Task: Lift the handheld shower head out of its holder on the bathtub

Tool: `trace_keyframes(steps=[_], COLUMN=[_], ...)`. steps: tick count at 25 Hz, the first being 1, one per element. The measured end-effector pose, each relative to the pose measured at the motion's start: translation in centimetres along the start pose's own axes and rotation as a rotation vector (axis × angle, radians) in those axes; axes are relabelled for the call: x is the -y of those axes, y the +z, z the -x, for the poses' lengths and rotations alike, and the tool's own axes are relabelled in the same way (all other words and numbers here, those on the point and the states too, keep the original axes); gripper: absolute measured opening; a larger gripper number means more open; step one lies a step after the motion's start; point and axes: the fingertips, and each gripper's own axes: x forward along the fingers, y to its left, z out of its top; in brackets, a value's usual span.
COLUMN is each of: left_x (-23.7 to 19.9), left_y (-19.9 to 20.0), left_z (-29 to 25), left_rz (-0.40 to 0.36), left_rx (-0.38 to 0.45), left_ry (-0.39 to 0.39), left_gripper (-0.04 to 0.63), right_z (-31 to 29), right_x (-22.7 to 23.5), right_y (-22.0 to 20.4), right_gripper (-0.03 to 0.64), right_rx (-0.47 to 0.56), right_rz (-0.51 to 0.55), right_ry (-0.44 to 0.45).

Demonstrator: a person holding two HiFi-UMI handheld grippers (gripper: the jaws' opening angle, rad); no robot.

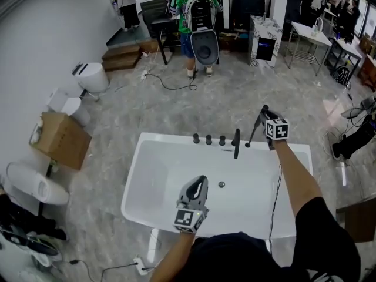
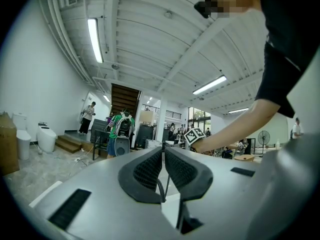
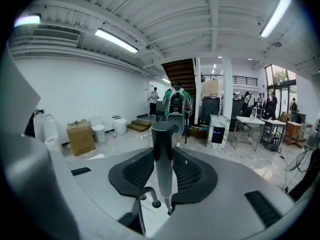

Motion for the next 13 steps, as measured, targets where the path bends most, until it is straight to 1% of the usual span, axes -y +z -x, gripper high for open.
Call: trace_keyframes(steps=[8,13], left_x=[0.2,0.1], left_y=[-0.3,-1.3], left_z=[1.1,1.6], left_rz=[-0.008,-0.018], left_rx=[-0.002,-0.013], left_ry=[0.035,0.058], left_gripper=[0.017,0.017], right_z=[-0.2,-0.2], right_x=[-0.2,0.2], right_y=[-0.6,-1.1], right_gripper=[0.109,0.109], right_rx=[-0.001,-0.006], right_rz=[0.012,0.029], right_ry=[0.016,0.023])
